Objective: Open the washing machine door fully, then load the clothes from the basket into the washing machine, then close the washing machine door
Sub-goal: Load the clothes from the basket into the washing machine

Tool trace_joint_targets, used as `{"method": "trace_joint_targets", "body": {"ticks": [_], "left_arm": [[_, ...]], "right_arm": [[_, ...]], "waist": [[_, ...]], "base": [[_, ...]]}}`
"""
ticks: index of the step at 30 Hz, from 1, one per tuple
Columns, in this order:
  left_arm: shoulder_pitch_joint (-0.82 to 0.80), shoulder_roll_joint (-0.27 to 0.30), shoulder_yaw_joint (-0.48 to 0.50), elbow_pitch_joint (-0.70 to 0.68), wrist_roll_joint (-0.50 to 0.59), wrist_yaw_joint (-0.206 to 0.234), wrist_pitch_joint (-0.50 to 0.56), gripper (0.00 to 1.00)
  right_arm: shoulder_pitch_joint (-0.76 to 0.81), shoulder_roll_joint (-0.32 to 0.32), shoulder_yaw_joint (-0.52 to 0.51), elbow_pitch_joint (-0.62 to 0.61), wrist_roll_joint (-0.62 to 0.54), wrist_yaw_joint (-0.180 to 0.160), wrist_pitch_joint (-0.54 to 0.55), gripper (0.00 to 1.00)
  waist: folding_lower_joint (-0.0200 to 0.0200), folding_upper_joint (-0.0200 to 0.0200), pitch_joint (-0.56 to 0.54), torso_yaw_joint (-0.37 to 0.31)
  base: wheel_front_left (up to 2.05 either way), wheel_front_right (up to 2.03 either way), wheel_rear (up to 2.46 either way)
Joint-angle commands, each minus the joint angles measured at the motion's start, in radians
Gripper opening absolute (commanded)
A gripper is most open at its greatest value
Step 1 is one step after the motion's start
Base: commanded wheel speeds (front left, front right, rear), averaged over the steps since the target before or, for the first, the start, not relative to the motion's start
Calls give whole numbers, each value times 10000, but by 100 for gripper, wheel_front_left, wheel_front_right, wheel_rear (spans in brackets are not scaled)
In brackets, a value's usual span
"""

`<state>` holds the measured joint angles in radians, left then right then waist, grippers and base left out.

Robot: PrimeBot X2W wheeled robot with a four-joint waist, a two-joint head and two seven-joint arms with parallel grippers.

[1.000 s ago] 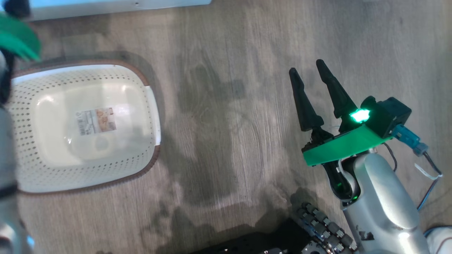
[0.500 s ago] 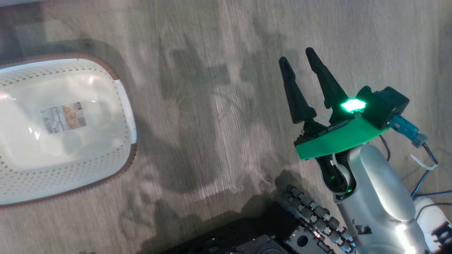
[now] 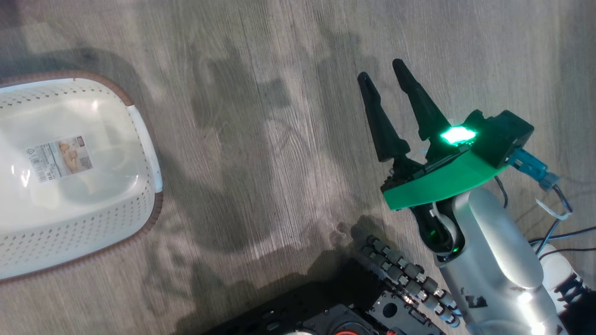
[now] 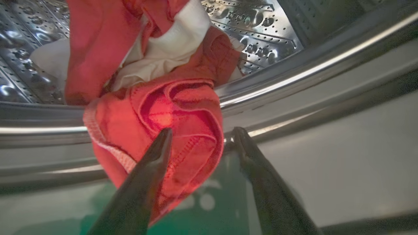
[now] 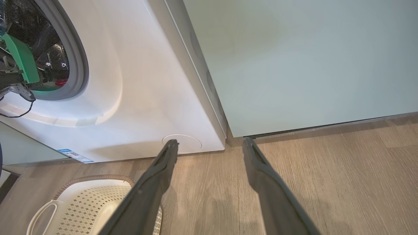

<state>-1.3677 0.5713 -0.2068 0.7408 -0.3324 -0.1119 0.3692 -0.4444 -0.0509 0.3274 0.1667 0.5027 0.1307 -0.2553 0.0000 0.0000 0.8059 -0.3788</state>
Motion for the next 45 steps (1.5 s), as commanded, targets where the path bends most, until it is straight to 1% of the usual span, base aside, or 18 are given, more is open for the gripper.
{"method": "trace_joint_targets", "body": {"ticks": [1,5,7,8,9,10,16,19,21,28,33,40,43,45], "left_arm": [[-351,433,245,-133,-60,107,33,100],[-536,365,222,302,-128,179,192,100],[-625,305,243,510,-228,189,345,38],[-625,305,243,510,-228,189,345,38],[-665,285,235,606,-259,188,429,15],[-705,265,218,695,-290,179,518,0],[-902,239,64,912,-354,110,704,0],[-1080,294,-16,842,-289,87,457,0],[-1238,356,-61,723,-189,99,96,0],[-2008,579,-320,129,319,78,-1880,0],[-2844,776,-679,39,748,-5,-2883,0],[-4117,856,-1216,559,1205,-94,-3923,0],[-4398,707,-1372,1041,1188,-121,-4281,0],[-4577,547,-1309,1432,1000,-131,-4516,0]], "right_arm": [[189,7,184,-294,79,0,-65,100],[215,7,225,-274,95,0,-65,100],[220,7,239,-263,93,0,-65,100],[220,7,239,-263,93,0,-65,100],[220,7,246,-260,92,0,-65,100],[219,7,253,-258,90,0,-65,100],[204,7,312,-249,88,0,-65,100],[185,7,360,-268,125,0,-65,100],[166,7,381,-280,157,0,-65,100],[104,7,481,-372,334,0,-65,100],[60,7,632,-445,517,0,-65,100],[-3,7,908,-548,798,0,-65,100],[61,7,896,-584,847,0,-65,100],[112,7,873,-603,861,0,-65,100]], "waist": [[0,0,-5,-15],[0,0,-33,-31],[0,0,-44,-30],[0,0,-44,-30],[0,0,-50,-31],[0,0,-54,-30],[0,0,-64,-33],[0,0,-31,-60],[0,0,13,-87],[0,0,304,-277],[0,0,627,-486],[0,0,1100,-842],[0,0,1182,-860],[0,0,1234,-864]], "base": [[0,0,0],[0,0,0],[0,0,0],[0,0,0],[0,0,0],[0,0,0],[0,0,0],[0,0,0],[0,0,0],[0,0,0],[0,0,0],[0,0,0],[0,0,0],[0,0,0]]}}
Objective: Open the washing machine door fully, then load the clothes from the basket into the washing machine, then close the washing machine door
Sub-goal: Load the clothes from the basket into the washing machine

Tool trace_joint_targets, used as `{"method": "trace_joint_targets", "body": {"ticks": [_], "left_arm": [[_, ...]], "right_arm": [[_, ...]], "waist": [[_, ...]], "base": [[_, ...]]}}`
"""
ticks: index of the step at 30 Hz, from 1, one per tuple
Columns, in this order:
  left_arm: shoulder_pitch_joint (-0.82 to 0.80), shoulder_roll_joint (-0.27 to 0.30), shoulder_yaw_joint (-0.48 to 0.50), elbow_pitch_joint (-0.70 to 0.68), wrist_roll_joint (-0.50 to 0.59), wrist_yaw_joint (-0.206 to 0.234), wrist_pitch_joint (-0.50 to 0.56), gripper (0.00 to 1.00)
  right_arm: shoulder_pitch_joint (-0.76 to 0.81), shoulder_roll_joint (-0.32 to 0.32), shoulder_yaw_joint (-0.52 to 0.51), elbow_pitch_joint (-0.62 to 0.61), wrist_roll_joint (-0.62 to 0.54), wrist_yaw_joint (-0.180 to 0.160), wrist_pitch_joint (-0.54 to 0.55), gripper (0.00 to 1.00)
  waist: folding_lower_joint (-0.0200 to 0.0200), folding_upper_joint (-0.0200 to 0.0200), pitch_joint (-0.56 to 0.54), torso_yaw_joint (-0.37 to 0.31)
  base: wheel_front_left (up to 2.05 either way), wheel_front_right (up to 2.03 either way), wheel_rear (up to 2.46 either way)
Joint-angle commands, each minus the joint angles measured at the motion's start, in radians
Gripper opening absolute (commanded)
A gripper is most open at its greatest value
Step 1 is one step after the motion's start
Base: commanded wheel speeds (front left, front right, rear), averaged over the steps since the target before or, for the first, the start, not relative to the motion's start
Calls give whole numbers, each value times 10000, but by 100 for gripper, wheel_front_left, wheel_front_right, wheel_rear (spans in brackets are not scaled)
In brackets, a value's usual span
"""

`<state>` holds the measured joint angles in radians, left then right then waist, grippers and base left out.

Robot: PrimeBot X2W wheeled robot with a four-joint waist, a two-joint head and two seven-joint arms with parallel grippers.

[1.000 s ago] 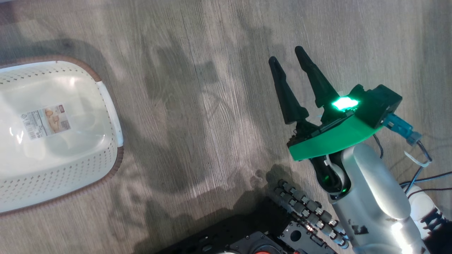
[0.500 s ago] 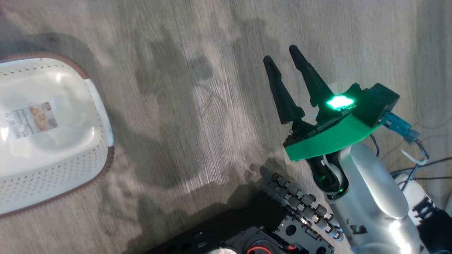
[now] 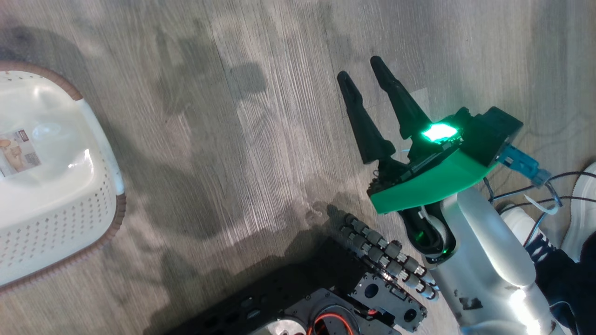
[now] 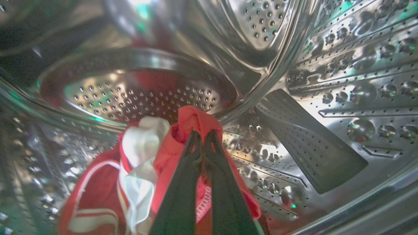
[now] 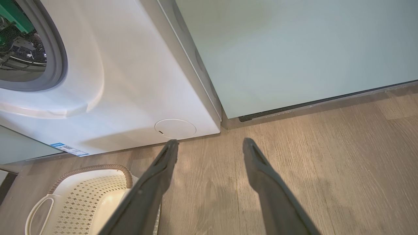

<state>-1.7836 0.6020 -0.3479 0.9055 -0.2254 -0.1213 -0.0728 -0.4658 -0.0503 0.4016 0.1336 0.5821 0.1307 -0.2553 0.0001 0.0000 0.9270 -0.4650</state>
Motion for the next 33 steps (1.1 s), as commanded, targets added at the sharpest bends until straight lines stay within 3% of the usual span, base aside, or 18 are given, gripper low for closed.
{"method": "trace_joint_targets", "body": {"ticks": [1,7,8,9,21,33], "left_arm": [[-487,165,132,-19,-140,-38,-203,0],[-652,-56,145,827,-322,-34,-705,0],[-676,-81,119,975,-320,-35,-798,53],[-703,-103,72,1111,-303,-37,-874,100],[-860,-197,-282,2126,-520,-81,-1497,100],[1660,-1101,-1022,1929,-2241,-92,-1813,100]], "right_arm": [[351,1,110,-278,68,0,-65,100],[439,1,30,-308,65,0,-65,100],[449,1,24,-308,68,0,-65,100],[455,1,20,-304,70,0,-65,100],[112,1,107,-178,50,0,-65,100],[80,1,-949,297,-1177,0,-65,100]], "waist": [[-1,0,44,8],[-1,0,96,40],[-1,0,93,41],[-1,0,89,41],[-1,0,-379,-54],[-1,0,-2488,1165]], "base": [[0,0,0],[0,0,0],[0,0,0],[0,0,0],[0,0,0],[0,0,0]]}}
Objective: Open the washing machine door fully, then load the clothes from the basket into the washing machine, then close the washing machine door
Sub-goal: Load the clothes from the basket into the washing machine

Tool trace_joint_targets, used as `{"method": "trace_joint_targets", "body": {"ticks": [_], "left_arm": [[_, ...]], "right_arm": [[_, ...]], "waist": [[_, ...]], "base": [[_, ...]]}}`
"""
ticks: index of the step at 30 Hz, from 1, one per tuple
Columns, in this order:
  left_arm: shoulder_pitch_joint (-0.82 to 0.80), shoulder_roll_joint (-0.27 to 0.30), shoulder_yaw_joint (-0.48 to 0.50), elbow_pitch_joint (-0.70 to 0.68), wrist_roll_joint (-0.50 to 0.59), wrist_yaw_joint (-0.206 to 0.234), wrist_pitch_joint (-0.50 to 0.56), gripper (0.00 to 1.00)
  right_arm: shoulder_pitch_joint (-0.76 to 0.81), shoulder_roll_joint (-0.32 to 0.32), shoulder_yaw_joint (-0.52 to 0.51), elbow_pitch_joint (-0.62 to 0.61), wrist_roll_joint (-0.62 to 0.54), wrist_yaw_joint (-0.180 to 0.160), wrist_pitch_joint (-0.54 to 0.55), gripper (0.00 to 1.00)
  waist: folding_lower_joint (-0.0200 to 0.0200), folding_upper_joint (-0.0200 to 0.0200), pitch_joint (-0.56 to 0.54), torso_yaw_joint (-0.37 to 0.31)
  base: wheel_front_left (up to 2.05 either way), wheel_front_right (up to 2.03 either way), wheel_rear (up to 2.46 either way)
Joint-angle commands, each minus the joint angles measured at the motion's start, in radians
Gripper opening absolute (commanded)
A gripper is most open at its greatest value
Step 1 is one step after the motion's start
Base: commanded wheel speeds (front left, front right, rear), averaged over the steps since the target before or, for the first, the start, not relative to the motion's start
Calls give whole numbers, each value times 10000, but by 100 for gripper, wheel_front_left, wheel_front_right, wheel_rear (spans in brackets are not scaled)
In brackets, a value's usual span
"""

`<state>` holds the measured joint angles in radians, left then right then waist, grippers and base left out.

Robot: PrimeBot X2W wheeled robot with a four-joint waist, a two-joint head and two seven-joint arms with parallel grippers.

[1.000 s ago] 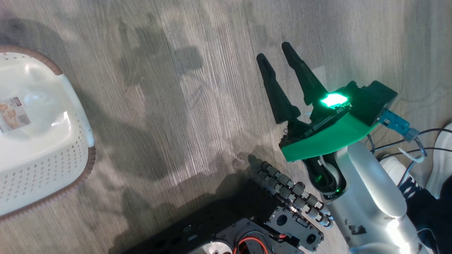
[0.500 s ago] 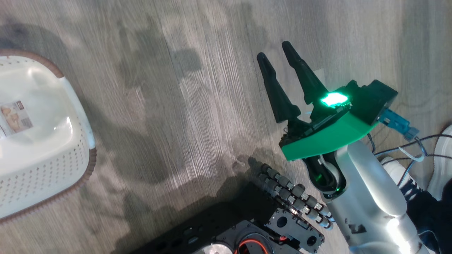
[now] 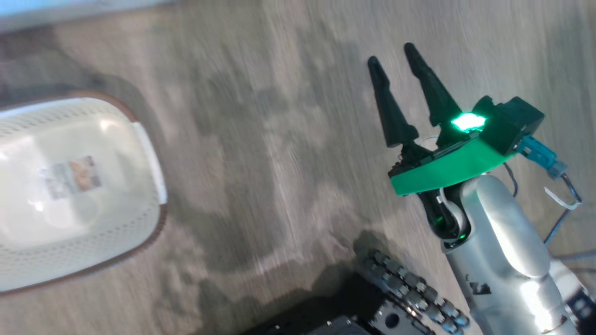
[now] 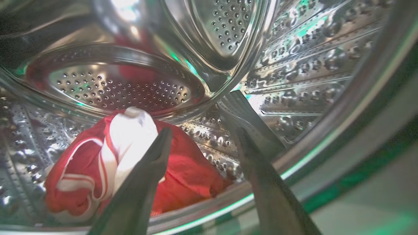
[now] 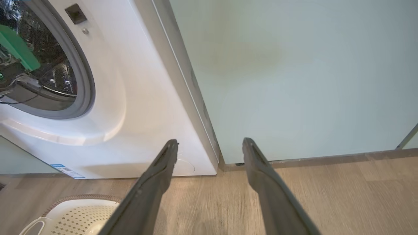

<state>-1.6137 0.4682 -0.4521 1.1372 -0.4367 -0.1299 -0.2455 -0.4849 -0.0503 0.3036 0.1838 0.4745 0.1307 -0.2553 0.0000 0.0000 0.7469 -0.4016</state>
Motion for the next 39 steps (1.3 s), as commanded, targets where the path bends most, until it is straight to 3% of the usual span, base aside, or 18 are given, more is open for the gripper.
{"method": "trace_joint_targets", "body": {"ticks": [1,10,20,30,39], "left_arm": [[250,164,-32,-452,-295,-6,-100,100],[3219,-203,-199,-1445,-1588,-7,-157,100],[7092,-754,681,-3414,-1662,176,-161,100],[10978,-1544,1959,-6110,-751,1012,-161,100],[13489,-2521,3206,-8416,478,1345,-162,100]], "right_arm": [[306,1,-59,-152,-194,0,-65,100],[929,1,-557,362,-920,0,-65,100],[1862,1,-854,906,-1454,0,-65,100],[2801,1,-1168,1276,-1737,0,-65,100],[3215,1,-1473,1144,-1787,0,-65,100]], "waist": [[0,0,-915,648],[0,0,-3041,1494],[0,0,-5393,2339],[0,0,-7181,3107],[0,0,-7554,3658]], "base": [[0,0,0],[0,0,0],[0,0,0],[0,0,0],[0,0,0]]}}
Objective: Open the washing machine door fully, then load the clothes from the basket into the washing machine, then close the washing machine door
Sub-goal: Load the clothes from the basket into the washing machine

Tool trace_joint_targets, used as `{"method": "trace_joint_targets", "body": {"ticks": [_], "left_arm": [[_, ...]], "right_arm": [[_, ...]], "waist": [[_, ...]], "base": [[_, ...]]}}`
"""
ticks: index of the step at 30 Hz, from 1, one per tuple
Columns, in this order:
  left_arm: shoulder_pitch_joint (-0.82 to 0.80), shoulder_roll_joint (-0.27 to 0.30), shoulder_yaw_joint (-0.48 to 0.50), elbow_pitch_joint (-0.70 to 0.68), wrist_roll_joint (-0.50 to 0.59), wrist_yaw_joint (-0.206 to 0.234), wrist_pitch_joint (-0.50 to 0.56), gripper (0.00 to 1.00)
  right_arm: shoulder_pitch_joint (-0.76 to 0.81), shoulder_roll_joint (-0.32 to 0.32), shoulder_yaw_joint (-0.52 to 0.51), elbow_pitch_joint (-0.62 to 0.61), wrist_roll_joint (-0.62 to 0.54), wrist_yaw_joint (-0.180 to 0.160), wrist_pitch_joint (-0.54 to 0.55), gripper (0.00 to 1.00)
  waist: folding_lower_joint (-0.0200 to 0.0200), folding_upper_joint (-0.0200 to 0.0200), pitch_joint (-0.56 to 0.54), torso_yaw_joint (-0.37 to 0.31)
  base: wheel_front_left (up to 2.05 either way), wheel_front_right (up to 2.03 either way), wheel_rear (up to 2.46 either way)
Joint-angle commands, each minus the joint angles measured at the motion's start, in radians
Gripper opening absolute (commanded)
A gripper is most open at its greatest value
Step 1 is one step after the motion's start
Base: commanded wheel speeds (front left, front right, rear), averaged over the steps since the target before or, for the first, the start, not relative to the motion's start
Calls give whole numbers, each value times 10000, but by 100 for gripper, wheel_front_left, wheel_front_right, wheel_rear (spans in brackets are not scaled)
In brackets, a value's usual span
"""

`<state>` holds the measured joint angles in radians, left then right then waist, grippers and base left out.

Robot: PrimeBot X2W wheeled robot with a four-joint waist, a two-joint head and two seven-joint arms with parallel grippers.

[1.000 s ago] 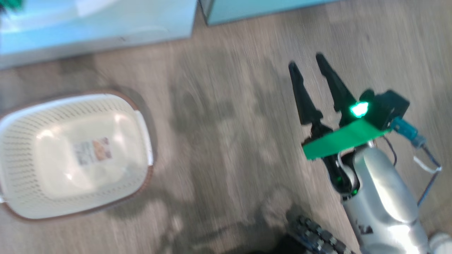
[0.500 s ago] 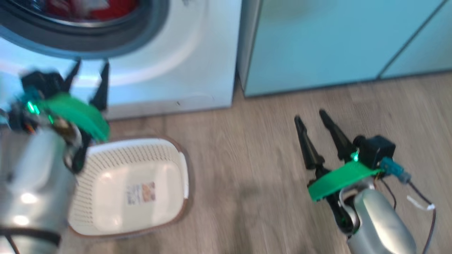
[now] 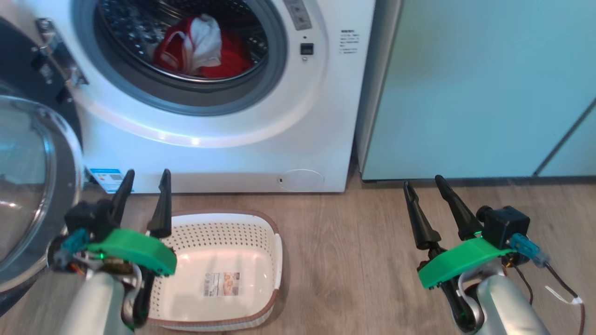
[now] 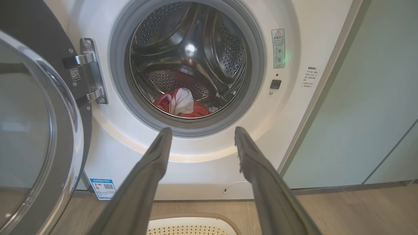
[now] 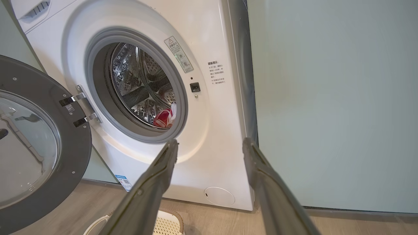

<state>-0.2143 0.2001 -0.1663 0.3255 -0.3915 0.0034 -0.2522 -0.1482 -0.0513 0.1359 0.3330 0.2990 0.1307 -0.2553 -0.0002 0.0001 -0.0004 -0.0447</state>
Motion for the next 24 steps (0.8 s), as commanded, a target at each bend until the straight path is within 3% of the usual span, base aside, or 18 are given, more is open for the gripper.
{"method": "trace_joint_targets", "body": {"ticks": [1,12,24], "left_arm": [[-298,13,510,-480,119,10,-95,100],[1141,-1143,1652,-1811,1393,-828,-95,100],[1782,-1476,2092,-2099,1828,-1220,-95,100]], "right_arm": [[-126,11,199,-361,-28,0,-65,100],[90,11,84,-522,161,0,-65,100],[56,11,59,-600,318,0,-65,100]], "waist": [[2,-1,-106,123],[2,-1,-254,226],[2,-1,-213,-17]], "base": [[0,0,0],[0,0,0],[0,0,0]]}}
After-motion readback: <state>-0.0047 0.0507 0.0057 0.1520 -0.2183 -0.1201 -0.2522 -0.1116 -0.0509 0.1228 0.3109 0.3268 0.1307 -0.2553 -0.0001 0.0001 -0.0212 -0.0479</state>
